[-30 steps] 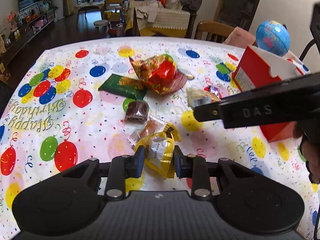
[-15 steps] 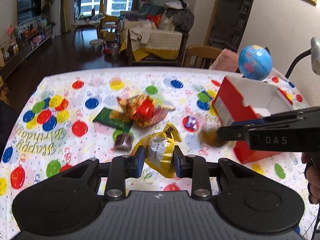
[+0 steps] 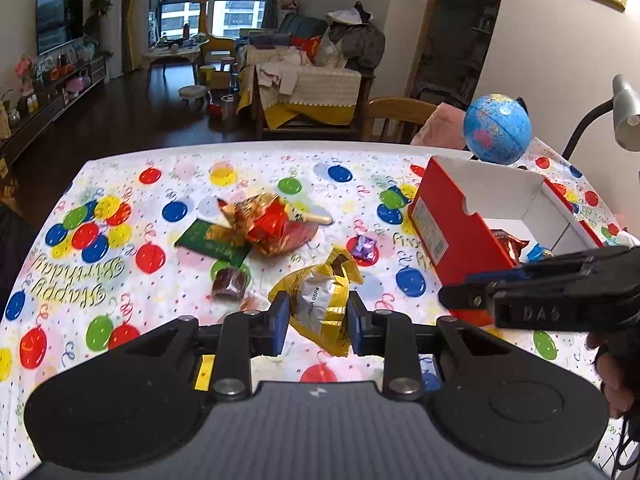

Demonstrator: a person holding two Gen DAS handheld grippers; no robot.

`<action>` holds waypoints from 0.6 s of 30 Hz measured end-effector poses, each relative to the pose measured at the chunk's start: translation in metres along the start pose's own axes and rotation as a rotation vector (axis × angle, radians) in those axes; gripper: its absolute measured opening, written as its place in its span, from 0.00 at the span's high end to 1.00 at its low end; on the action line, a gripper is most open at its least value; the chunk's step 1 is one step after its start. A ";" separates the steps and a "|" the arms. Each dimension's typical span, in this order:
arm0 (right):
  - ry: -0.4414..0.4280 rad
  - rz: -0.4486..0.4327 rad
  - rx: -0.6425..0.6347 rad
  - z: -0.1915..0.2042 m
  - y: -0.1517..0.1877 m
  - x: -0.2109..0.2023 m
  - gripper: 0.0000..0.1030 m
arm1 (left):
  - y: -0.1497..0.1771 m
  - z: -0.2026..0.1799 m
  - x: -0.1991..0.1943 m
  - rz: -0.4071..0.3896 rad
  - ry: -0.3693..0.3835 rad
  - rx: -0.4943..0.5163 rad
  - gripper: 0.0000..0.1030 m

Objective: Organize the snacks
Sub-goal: 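Grasp the yellow snack bag with left tool while right tool grasps round cracker packet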

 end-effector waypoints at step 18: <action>-0.014 0.161 -0.078 0.043 0.050 0.076 0.35 | 0.022 0.034 -0.003 0.037 -0.039 -0.038 0.72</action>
Point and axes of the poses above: each gripper's, at about its wrist camera, not at the fingertips, and x roughly the way its jaws point, z to its left, y to its underside, the point moved 6 cm from there along x, roughly the way its jaws point, and after that the axes turned 1 degree about -z, right-handed, at the moved point
